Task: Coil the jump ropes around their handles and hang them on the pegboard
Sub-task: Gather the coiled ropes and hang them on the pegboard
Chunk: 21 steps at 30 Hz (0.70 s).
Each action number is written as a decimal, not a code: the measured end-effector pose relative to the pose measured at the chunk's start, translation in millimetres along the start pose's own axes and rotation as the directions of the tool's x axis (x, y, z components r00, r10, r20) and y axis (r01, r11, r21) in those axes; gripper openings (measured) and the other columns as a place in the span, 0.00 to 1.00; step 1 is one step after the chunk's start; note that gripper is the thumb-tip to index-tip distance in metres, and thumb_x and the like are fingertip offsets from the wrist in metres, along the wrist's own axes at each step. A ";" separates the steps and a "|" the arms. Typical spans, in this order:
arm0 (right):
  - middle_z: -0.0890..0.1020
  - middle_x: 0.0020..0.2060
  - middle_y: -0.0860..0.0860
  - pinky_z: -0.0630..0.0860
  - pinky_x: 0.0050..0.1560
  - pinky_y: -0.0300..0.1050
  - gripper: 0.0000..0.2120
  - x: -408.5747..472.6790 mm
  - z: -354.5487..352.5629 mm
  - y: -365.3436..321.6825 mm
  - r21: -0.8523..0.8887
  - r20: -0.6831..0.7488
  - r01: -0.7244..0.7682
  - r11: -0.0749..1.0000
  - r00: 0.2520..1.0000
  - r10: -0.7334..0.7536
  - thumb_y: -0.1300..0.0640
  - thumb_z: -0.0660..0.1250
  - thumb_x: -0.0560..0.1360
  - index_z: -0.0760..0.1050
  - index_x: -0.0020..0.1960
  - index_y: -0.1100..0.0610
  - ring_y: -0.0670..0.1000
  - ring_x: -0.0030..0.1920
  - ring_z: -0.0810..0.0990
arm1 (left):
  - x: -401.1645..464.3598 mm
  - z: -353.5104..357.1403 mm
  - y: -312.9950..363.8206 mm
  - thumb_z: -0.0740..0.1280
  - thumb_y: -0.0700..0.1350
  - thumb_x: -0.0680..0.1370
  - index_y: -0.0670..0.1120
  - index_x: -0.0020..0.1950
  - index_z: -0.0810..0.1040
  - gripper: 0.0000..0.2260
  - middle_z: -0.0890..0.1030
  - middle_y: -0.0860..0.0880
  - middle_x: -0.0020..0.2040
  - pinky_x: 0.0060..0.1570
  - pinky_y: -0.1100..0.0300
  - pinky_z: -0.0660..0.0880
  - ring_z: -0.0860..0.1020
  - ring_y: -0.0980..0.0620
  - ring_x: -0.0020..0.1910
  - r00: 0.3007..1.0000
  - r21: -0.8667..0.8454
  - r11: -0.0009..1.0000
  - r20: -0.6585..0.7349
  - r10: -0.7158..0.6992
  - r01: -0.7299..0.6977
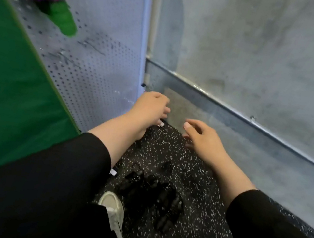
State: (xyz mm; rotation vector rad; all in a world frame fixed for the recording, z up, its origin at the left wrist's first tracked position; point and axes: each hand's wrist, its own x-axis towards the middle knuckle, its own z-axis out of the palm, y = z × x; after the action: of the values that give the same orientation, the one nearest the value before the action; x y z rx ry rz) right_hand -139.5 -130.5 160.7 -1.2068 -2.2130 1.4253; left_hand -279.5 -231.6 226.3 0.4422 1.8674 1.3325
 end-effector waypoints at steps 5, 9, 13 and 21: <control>0.84 0.54 0.51 0.81 0.57 0.60 0.17 -17.4 -0.6 100.5 -0.030 0.029 -0.280 0.960 0.959 0.281 0.46 0.66 0.81 0.77 0.66 0.53 0.55 0.52 0.84 | 26.3 62.7 -80.4 0.64 0.47 0.82 0.45 0.67 0.78 0.15 0.82 0.45 0.61 0.60 0.52 0.75 0.80 0.43 0.60 0.976 0.491 0.865 0.219 -0.009 -0.103; 0.81 0.61 0.53 0.79 0.61 0.59 0.23 -31.8 9.9 171.0 -0.048 0.098 -0.454 0.890 0.885 0.456 0.45 0.65 0.81 0.74 0.71 0.56 0.56 0.58 0.82 | 45.9 87.3 -151.5 0.62 0.44 0.83 0.41 0.73 0.73 0.18 0.78 0.42 0.67 0.59 0.56 0.74 0.78 0.42 0.63 0.953 0.655 0.755 0.250 -0.173 -0.034; 0.82 0.51 0.56 0.79 0.45 0.51 0.24 -40.5 25.6 214.8 0.032 0.142 -0.620 0.784 0.779 0.610 0.48 0.64 0.82 0.70 0.73 0.59 0.58 0.47 0.82 | 60.5 105.3 -206.6 0.60 0.45 0.84 0.42 0.77 0.68 0.21 0.76 0.41 0.70 0.64 0.54 0.72 0.75 0.41 0.67 0.937 0.736 0.676 0.215 -0.275 0.030; 0.80 0.55 0.53 0.78 0.63 0.58 0.24 -28.3 80.6 251.5 0.179 0.208 -0.751 0.636 0.660 0.722 0.51 0.62 0.83 0.66 0.76 0.58 0.57 0.59 0.79 | 73.2 146.8 -274.5 0.58 0.39 0.83 0.42 0.74 0.71 0.19 0.78 0.40 0.68 0.65 0.56 0.71 0.76 0.42 0.68 0.931 0.796 0.605 0.204 -0.304 0.023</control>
State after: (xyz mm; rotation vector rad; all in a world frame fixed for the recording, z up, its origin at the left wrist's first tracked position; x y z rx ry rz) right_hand -41.7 -157.7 -84.7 -2.1171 -1.5298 2.0233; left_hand -171.8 -196.2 -72.7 0.8463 2.0616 0.1943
